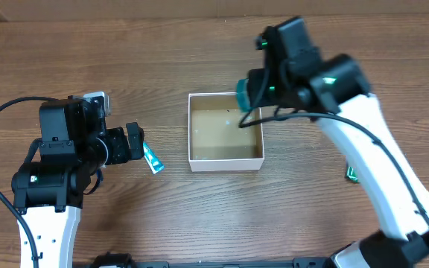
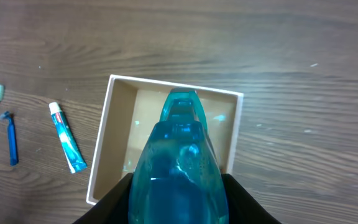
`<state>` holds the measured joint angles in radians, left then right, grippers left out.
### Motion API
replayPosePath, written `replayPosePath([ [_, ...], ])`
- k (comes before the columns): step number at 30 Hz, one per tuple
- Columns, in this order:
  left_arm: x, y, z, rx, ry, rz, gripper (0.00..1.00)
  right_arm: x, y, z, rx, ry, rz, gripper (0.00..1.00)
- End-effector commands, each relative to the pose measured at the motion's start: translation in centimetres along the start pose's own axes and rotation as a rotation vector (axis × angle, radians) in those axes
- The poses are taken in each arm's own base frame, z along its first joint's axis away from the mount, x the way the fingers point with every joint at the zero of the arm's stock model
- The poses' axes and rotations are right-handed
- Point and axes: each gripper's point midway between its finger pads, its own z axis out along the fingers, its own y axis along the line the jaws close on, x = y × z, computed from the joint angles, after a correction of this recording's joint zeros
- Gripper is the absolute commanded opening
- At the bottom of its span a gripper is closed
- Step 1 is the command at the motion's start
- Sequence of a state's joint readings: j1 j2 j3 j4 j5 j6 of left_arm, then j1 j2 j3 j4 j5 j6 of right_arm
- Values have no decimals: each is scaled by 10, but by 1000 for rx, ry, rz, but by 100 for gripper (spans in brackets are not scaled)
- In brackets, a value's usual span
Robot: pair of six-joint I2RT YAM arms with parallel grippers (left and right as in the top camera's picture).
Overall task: Pack container
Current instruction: 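Carry the Listerine bottle with the right gripper into the box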
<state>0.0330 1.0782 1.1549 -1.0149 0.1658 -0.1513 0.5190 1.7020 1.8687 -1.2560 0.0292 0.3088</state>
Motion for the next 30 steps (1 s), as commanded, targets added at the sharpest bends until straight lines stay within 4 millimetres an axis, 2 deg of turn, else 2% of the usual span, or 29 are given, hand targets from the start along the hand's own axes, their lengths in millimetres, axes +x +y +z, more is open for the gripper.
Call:
replayPosePath([
  [1,-7,-3,-5,18,-19,-8,100,1,18,34,9,27,48,4],
  [8,-6,-3,-5,17,-18,-8,100,16,46,93,14,102,5,4],
  [18,-6,-3,-5,18,-18,-8,100,34,43,163,65,189,25,6],
  [22,-6,-3,-5,18,-18,-8,100,42,41,179,80,218,22,16],
  [24,-6,-3,-5,17,-18,-8,100,43,40,181,82,223,22,26],
  [25,-6,-3,-5,17,-18,-8,100,43,41,181,79,224,22,36],
  [30,-7,-3,-5,17,-19,-7,100,46,39,176,88,244,18,55],
])
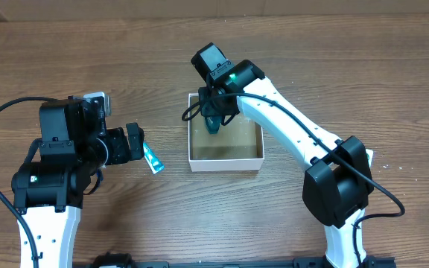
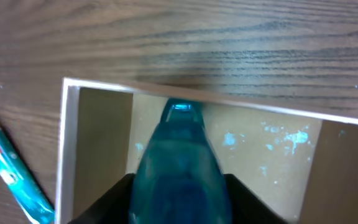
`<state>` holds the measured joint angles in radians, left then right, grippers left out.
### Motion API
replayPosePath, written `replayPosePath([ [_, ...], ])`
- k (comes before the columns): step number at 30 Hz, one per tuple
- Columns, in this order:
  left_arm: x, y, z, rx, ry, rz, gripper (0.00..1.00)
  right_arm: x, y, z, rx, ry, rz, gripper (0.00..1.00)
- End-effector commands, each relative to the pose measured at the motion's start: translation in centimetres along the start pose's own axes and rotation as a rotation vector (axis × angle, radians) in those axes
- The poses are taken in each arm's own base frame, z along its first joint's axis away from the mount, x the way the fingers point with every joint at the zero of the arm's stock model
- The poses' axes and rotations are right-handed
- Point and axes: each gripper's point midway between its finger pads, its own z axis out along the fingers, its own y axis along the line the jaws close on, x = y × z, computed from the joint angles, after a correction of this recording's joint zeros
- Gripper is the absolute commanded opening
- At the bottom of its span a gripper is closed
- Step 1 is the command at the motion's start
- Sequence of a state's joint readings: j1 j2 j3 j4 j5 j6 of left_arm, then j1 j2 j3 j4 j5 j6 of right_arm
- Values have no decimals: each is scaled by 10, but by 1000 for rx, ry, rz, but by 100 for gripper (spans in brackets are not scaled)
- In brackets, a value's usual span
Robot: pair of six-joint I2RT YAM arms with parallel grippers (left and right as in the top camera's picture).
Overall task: Pack container
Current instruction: 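Carry the Listerine bottle with the right gripper into the box, then open the right gripper and lift away from the bottle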
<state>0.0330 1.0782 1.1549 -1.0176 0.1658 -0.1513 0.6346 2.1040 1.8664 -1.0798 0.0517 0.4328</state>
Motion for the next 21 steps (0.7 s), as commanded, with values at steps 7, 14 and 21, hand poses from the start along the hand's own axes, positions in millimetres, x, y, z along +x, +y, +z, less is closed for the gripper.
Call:
replayPosePath([
  [7,-7,-3,-5,18,-21,-7,100,-7,16,-27,-23,-28,-93,70],
  [14,-7,-3,-5,18,-21,-7,100,-23,34,-79,-81,-127,-142,78],
  [21,-7,-3,-5,14,-21,-7,100,-49,12,-174,-39,-340,-66,91],
])
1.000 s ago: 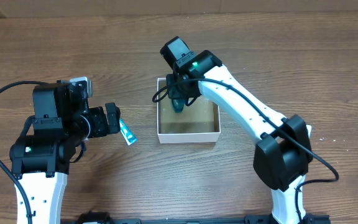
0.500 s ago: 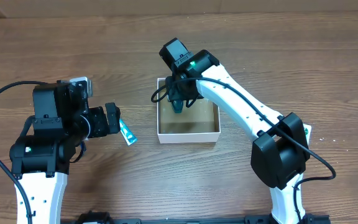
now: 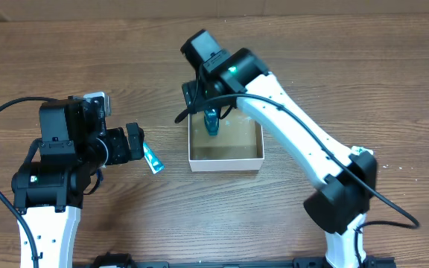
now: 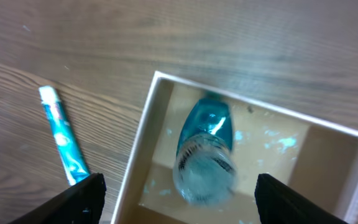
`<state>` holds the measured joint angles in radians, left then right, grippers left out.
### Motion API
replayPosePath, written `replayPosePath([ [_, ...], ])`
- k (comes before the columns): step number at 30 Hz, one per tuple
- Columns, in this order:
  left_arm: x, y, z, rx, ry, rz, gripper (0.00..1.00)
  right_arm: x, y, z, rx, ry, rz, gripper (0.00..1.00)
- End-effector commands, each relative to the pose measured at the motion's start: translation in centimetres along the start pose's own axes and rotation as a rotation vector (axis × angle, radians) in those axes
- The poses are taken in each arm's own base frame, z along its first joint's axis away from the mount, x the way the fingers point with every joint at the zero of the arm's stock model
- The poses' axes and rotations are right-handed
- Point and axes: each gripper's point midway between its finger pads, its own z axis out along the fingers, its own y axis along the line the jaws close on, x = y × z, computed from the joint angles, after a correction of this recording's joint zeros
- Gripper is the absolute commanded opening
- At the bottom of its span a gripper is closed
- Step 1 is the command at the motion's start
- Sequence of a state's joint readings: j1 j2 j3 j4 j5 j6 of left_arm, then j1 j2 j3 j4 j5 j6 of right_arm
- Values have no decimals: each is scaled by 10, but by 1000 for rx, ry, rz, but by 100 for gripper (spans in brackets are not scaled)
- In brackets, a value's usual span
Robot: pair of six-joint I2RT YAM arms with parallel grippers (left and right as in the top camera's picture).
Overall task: Pack container
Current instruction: 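Open the right gripper and lift away from the bottle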
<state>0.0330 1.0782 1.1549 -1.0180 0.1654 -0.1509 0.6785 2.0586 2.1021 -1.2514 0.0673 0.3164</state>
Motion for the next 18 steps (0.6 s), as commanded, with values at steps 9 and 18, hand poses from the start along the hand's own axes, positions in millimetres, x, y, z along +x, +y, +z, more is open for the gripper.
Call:
replayPosePath([
  [9,-7,-3,-5,14,-21,-7,100,-10,-199,-207,321,-399,650,100],
  [18,-7,-3,-5,14,-20,-8,100,85,-333,-205,467,-113,914,100],
])
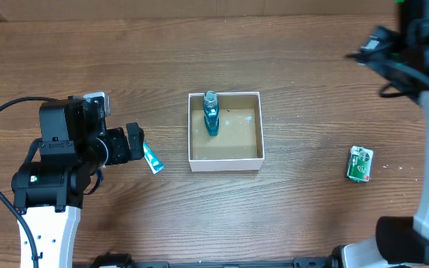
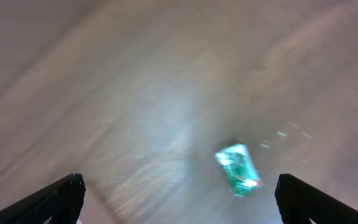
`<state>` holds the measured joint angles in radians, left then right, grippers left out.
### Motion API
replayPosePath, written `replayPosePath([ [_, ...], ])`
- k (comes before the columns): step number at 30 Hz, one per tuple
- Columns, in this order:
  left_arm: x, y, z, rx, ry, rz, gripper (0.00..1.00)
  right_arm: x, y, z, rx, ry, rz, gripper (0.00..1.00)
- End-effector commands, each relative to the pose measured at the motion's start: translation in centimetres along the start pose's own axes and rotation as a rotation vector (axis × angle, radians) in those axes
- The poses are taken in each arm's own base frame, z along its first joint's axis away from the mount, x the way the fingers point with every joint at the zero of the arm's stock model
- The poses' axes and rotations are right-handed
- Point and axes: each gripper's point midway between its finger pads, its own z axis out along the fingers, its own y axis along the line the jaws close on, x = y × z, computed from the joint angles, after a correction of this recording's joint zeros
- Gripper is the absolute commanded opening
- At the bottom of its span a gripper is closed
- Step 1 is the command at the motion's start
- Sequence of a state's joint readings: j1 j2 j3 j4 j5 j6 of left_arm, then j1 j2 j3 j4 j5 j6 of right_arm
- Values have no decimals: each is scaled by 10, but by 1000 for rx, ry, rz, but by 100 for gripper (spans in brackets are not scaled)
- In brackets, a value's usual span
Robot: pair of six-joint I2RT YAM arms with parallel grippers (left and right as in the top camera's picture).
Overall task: Pack container
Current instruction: 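Open the right gripper and lift away from the bottle, then lower the right gripper onto the green Dettol soap bar and grasp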
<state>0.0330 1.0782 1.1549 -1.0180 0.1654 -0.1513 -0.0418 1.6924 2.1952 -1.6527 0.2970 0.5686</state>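
Note:
The white box (image 1: 226, 159) with a tan floor sits mid-table. A blue bottle (image 1: 211, 113) is inside it, against the back left corner. My right gripper (image 2: 179, 199) is open and empty, its fingers (image 2: 61, 196) spread wide, high over the table's right side. A green packet (image 2: 238, 170) shows blurred below it, and in the overhead view the green packet (image 1: 360, 164) lies right of the box. My left gripper (image 1: 134, 141) hovers left of the box, beside a teal toothpaste tube (image 1: 152, 158). How its jaws stand is unclear.
My right arm (image 1: 423, 52) reaches in from the top right corner of the overhead view. My left arm's body (image 1: 58, 160) covers the table's left part. Bare wood surrounds the box.
My right gripper, open over the box a moment ago, now hangs far to the right above the green packet. The bottle stays in the box. The left arm has not moved.
My right gripper held the blue bottle over the box's back right corner. Then it had the bottle down inside the box at the back left. Then it was open above the box with the bottle left inside. Now it is over the green packet.

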Motion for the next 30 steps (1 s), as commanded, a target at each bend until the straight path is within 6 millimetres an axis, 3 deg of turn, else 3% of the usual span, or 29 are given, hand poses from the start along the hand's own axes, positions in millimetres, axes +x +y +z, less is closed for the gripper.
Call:
replayPosePath([
  [1,-7,-3,-5,14,-20,-7,100,9,-30,30,26,139,-21,100],
  [5,-6,-1,-5,6,-17,-8,100,31,-59,60,86,265,-8,100],
  [8,-5,-1,-3,6,-10,-9,100,57,-76,69,129,335,-7,100],
  [14,-4,1,4,2,11,-13,100,108,-92,48,54,314,-19,100],
  [17,-4,1,9,0,29,-16,100,128,-101,50,33,277,-8,100],
  [25,1,4,23,-9,81,-25,100,153,-93,117,0,315,-60,100],
  [30,1,5,26,-10,92,-27,100,158,-73,167,-63,426,-174,100],
])
